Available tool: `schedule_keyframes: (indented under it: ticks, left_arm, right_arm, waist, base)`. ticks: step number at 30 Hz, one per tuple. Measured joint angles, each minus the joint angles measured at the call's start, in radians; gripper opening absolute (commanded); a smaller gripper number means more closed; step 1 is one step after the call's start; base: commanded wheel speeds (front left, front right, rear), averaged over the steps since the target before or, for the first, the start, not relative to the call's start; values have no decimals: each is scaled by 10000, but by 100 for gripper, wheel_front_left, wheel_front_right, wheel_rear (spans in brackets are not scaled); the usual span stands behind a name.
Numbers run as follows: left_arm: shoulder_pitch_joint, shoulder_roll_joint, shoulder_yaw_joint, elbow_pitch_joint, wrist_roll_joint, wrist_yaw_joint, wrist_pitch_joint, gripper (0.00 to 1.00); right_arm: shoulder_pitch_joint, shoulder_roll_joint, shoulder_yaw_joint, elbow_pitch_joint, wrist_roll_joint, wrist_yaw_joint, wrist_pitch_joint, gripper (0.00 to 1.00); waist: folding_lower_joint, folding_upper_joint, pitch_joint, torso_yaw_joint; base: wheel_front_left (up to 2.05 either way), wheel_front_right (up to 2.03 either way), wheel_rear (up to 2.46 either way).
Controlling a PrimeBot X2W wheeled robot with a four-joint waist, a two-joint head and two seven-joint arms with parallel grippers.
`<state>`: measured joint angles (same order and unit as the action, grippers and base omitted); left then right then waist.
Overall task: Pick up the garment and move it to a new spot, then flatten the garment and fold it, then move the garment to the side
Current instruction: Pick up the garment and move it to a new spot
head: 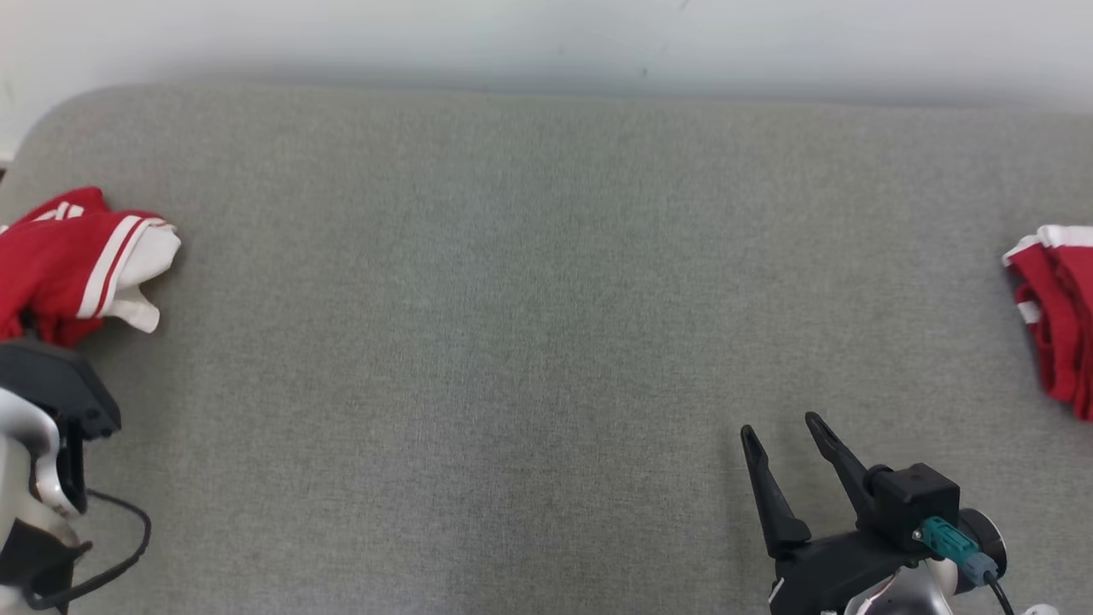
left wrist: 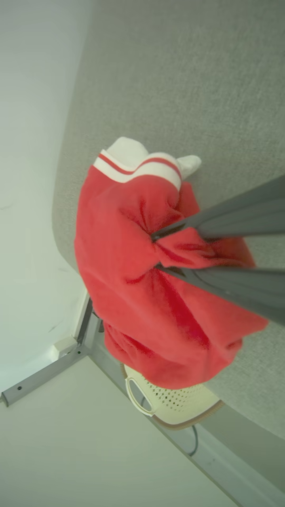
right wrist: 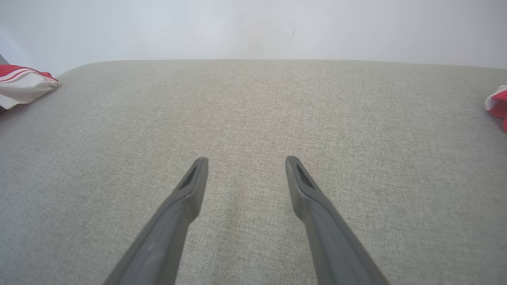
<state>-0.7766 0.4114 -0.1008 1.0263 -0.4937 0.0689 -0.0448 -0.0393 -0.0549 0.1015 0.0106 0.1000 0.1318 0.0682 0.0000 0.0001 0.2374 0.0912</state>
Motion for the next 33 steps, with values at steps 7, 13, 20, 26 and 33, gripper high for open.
schedule_keyframes:
  ticks: [7,13,20,26,33]
  left_arm:
    - [-81,113,-447,-1634,334,-268,-566,0]
    - [167,59,-792,-3896,554,-418,-830,0]
    - [786,-314,-1344,-7091,663,-240,-372,0]
    - [1463,-642,-1835,-9265,690,-8,132,0]
    - [2588,-1149,-2516,-9929,610,100,267,0]
  right_arm:
    - [-26,27,-322,732,481,0,-594,100]
    - [-60,35,-918,1060,612,0,-941,100]
    - [-73,36,-1333,1244,748,0,-1145,100]
    - [-90,35,-1484,1258,750,0,-1225,100]
    - [-224,38,-1300,1373,901,0,-1358,100]
  waist:
    - [-1,-1,-961,-151]
    - [-3,-3,-1718,-515]
    - [-2,-2,-2116,-1378]
    - [-2,-2,-2200,-2182]
    - [-1,-2,-2017,-3142]
  base:
    - [0,0,0]
    - [0,0,0]
    - [0,0,0]
    - [0,0,0]
    - [0,0,0]
